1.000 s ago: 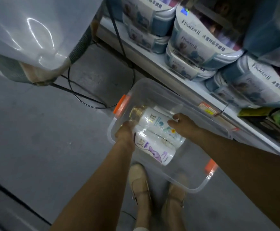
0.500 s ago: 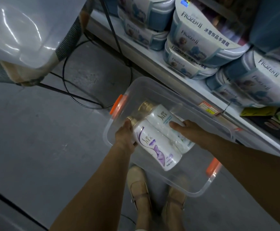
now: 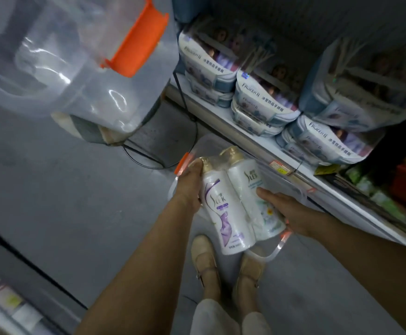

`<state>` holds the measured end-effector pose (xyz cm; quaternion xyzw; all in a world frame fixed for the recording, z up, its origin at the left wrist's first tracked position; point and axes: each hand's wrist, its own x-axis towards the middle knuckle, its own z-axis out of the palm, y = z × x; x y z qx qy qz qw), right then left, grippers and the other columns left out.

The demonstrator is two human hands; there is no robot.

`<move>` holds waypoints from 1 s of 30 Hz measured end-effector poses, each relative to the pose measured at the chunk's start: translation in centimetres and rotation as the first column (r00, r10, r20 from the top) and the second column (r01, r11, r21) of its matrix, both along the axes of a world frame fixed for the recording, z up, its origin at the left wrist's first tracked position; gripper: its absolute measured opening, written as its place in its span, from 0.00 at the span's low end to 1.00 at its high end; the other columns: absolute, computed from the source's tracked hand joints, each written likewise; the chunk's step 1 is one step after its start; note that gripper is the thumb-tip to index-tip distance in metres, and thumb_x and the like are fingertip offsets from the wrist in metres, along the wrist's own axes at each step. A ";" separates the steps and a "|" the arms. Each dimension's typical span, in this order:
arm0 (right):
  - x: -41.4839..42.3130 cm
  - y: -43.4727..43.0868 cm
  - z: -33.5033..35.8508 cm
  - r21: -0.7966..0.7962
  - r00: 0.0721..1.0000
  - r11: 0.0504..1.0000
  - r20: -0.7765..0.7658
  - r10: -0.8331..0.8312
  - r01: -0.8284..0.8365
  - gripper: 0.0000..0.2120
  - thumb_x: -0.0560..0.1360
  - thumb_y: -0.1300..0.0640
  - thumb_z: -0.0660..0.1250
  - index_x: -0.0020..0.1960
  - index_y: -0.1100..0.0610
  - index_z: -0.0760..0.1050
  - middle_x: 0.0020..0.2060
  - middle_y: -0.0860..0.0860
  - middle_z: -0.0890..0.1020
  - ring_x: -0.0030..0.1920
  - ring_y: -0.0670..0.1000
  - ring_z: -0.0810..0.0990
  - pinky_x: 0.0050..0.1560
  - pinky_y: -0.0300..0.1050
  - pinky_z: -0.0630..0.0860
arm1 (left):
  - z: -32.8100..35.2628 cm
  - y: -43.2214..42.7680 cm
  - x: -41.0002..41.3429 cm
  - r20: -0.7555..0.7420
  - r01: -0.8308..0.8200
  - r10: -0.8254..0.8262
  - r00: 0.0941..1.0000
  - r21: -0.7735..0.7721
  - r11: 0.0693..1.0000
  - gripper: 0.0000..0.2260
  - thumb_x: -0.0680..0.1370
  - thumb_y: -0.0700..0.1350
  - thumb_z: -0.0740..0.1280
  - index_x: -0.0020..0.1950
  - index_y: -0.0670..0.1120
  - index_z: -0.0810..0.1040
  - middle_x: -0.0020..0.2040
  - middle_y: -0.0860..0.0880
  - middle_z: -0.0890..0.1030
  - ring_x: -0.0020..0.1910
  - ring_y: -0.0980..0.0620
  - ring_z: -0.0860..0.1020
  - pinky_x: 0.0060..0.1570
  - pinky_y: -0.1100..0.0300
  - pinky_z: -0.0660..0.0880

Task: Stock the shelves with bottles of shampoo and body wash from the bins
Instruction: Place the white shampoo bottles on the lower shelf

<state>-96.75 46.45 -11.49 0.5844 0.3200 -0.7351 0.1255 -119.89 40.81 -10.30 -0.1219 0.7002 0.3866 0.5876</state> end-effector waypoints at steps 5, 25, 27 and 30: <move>-0.7 0.0 8.7 -0.015 1.000 1.000 0.014 0.014 -0.014 0.41 0.58 0.25 0.72 0.61 0.51 0.80 0.54 0.55 0.85 0.57 0.60 0.83 0.63 0.64 0.74 | 8.2 0.6 -0.8 -0.017 -0.019 0.020 1.000 0.088 0.996 0.15 0.83 0.56 0.61 0.56 0.46 0.79 0.49 0.45 0.84 0.43 0.49 0.81 0.43 0.57 0.78; -1.9 -0.2 41.5 0.139 0.979 0.989 -0.204 -0.025 0.054 0.27 0.73 0.32 0.60 0.57 0.52 0.80 0.46 0.52 0.87 0.44 0.53 0.86 0.43 0.54 0.83 | 43.2 -0.7 -2.4 -0.121 -0.069 0.133 0.984 0.431 0.900 0.20 0.82 0.54 0.64 0.66 0.40 0.77 0.47 0.42 0.84 0.42 0.46 0.82 0.49 0.51 0.80; -1.4 -0.6 43.8 0.178 0.969 0.984 -0.240 0.066 -0.023 0.30 0.69 0.30 0.63 0.59 0.51 0.79 0.51 0.53 0.86 0.50 0.54 0.85 0.47 0.57 0.82 | 45.8 -0.8 -2.2 -0.137 -0.054 0.132 0.982 0.463 0.885 0.20 0.82 0.53 0.65 0.66 0.40 0.76 0.45 0.43 0.84 0.40 0.47 0.82 0.46 0.52 0.81; -0.7 -1.1 47.1 0.292 0.933 0.947 -0.286 0.219 -0.133 0.36 0.62 0.32 0.76 0.63 0.51 0.77 0.59 0.56 0.83 0.61 0.59 0.81 0.62 0.70 0.73 | 50.0 -0.7 -1.4 -0.145 -0.013 0.103 0.984 0.518 0.856 0.18 0.82 0.52 0.65 0.64 0.41 0.76 0.41 0.44 0.84 0.34 0.49 0.84 0.34 0.58 0.80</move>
